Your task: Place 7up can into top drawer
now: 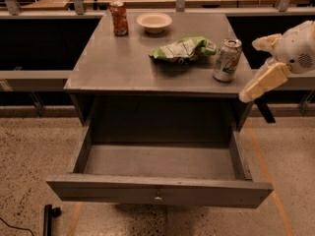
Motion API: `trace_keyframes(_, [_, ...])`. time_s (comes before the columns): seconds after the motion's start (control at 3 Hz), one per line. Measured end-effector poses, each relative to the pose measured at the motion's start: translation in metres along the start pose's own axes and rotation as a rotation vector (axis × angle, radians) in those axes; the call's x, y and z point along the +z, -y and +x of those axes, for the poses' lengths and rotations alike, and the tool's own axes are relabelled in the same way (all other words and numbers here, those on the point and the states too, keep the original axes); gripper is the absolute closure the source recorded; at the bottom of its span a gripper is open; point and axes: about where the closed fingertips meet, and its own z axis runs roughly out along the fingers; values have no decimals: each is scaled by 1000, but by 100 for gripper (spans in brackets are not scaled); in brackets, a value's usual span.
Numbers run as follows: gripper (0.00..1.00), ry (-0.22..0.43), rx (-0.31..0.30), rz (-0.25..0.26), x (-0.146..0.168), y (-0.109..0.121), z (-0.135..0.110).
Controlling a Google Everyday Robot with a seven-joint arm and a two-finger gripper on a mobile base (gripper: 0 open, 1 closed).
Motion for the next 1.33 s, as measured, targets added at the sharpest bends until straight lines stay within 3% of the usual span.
trace_keyframes(0.33, [0, 155, 72, 88, 23, 39, 13])
trace_keyframes(0.67, [0, 174, 82, 133, 26, 53, 11])
trace_keyframes(1.0, [0, 172, 81, 125, 27, 51, 11])
trace_keyframes(1.33, [0, 190, 118, 138, 38, 60, 11])
